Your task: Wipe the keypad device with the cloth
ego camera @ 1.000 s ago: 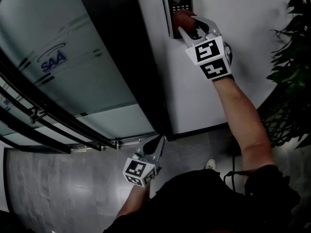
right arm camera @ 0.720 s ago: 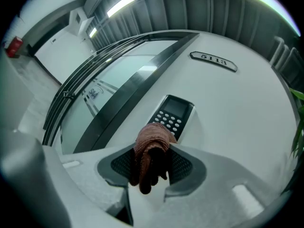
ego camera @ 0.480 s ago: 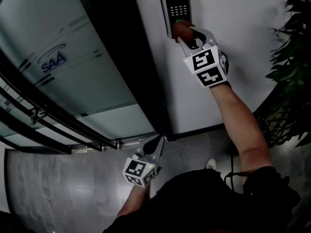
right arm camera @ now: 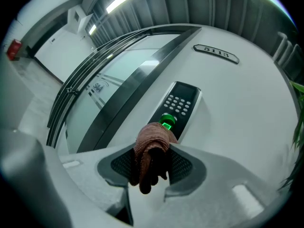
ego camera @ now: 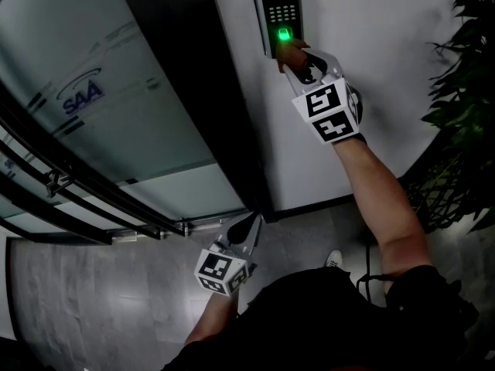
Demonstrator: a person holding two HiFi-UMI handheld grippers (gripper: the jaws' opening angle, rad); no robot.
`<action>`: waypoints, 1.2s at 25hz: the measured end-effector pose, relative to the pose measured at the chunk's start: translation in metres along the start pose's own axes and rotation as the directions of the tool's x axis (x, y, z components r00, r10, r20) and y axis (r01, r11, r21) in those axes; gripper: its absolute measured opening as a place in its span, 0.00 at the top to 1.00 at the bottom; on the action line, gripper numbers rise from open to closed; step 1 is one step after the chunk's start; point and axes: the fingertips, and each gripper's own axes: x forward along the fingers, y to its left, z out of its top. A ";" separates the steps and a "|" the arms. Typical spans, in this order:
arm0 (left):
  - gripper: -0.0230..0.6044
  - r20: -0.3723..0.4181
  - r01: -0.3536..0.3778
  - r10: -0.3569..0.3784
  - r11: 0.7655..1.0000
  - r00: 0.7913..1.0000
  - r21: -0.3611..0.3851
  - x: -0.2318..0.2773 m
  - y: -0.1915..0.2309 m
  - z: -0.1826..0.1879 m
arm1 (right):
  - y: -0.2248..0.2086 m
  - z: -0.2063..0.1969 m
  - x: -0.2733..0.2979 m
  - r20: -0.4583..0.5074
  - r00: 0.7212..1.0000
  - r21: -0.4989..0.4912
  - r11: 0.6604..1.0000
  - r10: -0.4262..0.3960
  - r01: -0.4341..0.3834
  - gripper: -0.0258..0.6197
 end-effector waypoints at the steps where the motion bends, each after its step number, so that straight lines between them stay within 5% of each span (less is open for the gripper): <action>1: 0.94 0.001 0.002 -0.002 1.000 1.000 0.000 0.000 0.000 0.000 | 0.001 -0.001 0.000 -0.003 1.000 0.000 1.000 0.001 -0.001 0.73; 23: 0.94 0.010 0.011 -0.011 1.000 1.000 0.005 -0.021 0.002 -0.002 | 0.029 -0.036 -0.005 -0.111 0.993 0.035 0.999 0.040 -0.036 0.73; 30: 0.94 0.021 0.036 -0.036 0.999 0.999 0.007 -0.031 0.003 -0.001 | 0.042 -0.022 -0.047 -0.049 0.997 0.083 0.995 0.062 -0.058 0.73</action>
